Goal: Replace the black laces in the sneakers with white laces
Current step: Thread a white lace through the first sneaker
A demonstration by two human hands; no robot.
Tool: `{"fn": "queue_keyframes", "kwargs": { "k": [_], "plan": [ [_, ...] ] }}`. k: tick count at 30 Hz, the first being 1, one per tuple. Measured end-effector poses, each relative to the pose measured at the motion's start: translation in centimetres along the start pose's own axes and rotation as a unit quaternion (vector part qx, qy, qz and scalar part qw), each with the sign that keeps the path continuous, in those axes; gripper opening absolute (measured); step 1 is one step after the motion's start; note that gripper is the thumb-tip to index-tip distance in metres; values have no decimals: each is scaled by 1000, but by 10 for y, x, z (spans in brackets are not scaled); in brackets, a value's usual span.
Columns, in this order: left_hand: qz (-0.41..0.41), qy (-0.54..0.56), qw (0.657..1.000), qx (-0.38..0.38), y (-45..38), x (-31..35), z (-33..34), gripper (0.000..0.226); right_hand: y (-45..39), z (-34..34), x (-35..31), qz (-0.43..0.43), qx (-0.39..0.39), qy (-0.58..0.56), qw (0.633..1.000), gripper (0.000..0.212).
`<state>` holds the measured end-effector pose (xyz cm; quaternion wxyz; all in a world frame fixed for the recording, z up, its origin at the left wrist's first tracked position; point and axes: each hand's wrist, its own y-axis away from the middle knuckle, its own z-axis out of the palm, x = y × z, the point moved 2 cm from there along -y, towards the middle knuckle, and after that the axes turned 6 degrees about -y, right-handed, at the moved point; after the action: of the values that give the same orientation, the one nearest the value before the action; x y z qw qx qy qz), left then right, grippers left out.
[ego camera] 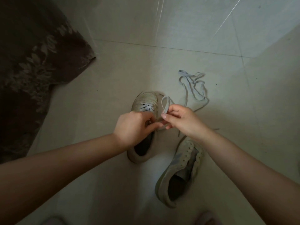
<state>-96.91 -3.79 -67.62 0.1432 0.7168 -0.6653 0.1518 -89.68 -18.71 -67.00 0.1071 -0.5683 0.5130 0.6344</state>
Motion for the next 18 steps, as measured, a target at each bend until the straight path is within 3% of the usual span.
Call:
{"fn": "queue_keyframes", "kwargs": {
  "k": [3, 10, 18],
  "plan": [
    [7, -35, 999, 29, 10, -7, 6, 28, 0, 3, 8, 18, 25, -62, 998, 5],
    [-90, 75, 989, -90, 16, -8, 21, 14, 6, 16, 28, 36, 55, -111, 992, 11],
    [-164, 34, 978, -122, 7, 3, 17, 40, 6, 21, 30, 20, 140, -220, 965, 16]
  ]
}}
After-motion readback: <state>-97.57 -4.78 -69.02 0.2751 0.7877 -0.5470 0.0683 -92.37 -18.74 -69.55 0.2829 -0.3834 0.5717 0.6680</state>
